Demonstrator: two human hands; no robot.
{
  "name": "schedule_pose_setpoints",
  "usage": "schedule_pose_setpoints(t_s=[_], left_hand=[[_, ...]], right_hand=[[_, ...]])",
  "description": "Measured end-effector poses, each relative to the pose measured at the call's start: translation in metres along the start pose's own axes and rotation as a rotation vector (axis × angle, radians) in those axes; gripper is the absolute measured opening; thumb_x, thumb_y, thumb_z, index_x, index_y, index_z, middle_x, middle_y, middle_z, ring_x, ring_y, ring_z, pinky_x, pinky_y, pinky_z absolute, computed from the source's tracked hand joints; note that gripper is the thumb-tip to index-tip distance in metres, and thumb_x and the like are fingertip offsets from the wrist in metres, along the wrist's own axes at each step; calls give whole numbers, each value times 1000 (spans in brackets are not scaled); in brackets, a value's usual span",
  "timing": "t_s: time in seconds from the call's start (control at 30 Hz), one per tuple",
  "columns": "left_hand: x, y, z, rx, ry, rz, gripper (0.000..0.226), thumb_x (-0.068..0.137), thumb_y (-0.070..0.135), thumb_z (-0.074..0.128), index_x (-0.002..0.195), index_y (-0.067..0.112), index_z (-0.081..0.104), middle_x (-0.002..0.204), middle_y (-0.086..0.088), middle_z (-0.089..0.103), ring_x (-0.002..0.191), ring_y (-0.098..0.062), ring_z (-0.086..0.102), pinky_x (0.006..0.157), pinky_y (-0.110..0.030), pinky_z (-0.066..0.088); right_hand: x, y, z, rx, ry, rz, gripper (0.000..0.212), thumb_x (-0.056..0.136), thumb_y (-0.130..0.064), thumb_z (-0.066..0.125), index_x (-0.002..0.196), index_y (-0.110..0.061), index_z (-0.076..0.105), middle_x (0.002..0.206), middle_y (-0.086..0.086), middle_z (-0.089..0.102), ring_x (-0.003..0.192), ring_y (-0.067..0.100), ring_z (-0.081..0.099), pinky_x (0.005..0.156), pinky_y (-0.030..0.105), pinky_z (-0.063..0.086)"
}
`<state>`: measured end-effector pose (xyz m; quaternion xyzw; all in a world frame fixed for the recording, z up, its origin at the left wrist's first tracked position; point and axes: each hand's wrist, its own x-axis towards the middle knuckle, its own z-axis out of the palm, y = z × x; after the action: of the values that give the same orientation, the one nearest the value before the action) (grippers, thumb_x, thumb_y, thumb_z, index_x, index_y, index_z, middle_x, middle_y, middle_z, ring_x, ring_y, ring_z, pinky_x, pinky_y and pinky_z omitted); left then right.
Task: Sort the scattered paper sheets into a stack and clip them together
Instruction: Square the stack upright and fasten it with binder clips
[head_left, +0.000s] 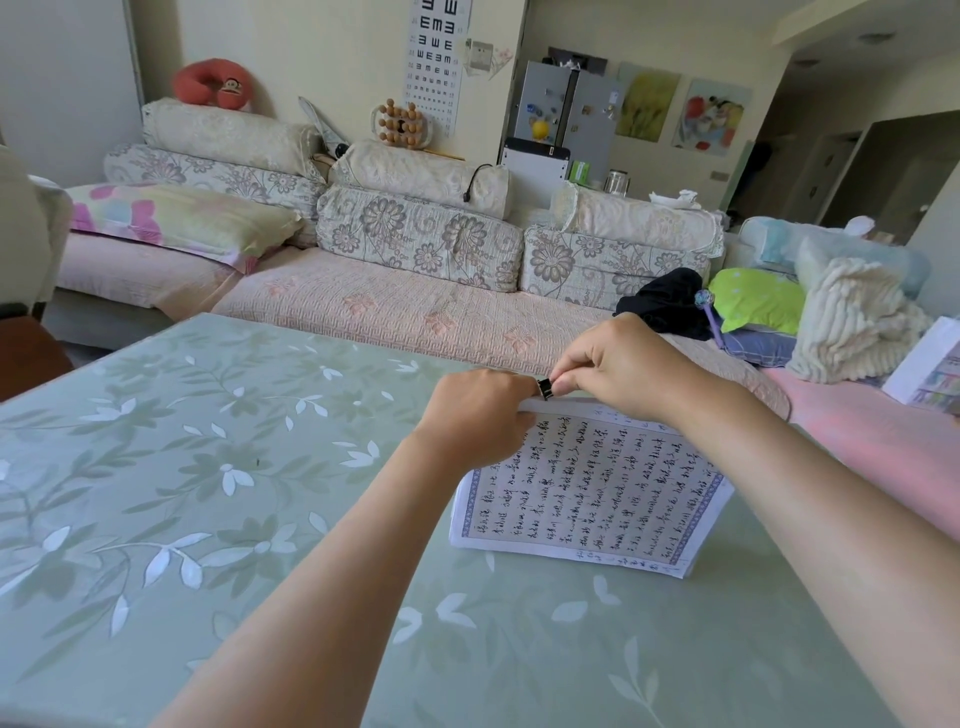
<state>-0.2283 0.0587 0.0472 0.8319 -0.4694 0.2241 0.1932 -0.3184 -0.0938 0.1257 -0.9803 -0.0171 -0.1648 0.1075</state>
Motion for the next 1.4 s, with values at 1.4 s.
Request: schedule_pose_setpoints(t_s=[1.4], left_hand=[[4, -1, -2, -57, -63, -72, 14, 94, 37, 56, 103, 28, 61, 96, 4, 66, 91, -21, 61, 63, -29, 32]], right_hand=[[-3, 7, 11, -223, 37, -218, 8, 89, -15, 72, 87, -11, 78, 87, 0, 73, 81, 15, 65, 82, 37, 54]])
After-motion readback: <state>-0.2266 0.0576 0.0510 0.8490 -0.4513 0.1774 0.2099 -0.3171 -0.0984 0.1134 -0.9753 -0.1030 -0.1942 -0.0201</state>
